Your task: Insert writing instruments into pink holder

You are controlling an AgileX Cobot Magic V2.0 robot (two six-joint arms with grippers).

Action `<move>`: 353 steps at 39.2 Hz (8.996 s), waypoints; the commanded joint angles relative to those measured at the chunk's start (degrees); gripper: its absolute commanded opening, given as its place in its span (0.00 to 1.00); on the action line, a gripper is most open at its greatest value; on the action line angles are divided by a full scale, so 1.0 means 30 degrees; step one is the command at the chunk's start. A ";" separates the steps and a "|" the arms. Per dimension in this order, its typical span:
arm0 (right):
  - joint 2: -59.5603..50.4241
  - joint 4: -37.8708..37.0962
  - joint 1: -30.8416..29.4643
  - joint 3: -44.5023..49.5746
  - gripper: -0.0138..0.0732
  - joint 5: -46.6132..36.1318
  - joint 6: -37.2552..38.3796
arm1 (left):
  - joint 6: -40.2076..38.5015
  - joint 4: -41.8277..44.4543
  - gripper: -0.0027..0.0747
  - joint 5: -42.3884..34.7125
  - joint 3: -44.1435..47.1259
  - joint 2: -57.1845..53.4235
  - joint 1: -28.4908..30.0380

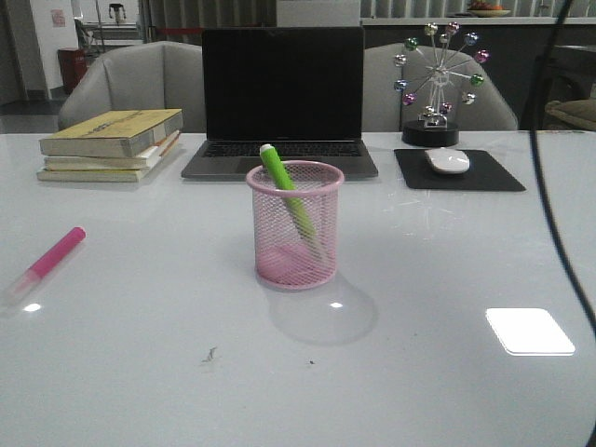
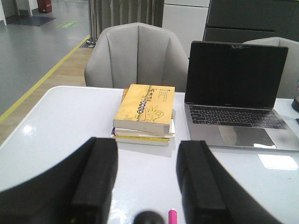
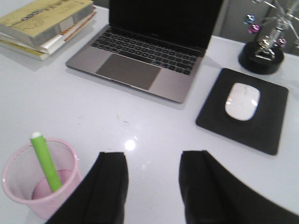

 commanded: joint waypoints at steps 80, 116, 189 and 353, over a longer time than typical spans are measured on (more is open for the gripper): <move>-0.8690 -0.1368 -0.5978 0.6191 0.61 0.4627 -0.0058 | -0.0028 -0.0298 0.58 1.4633 -1.6587 1.7710 -0.2203; -0.8690 -0.1384 -0.5978 0.6191 0.61 0.4924 -0.0058 | -0.0028 0.0193 0.57 1.4154 -1.6698 2.3202 -0.2203; -0.8690 -0.1384 -0.5978 0.6196 0.61 0.5080 -0.0058 | -0.0028 -0.1766 0.15 1.1670 -1.9838 2.1301 -0.2232; -0.8690 -0.1384 -0.5902 0.6744 0.37 0.4753 -0.0075 | 0.6835 -0.4292 0.44 -0.1694 0.2412 -0.4050 -0.0401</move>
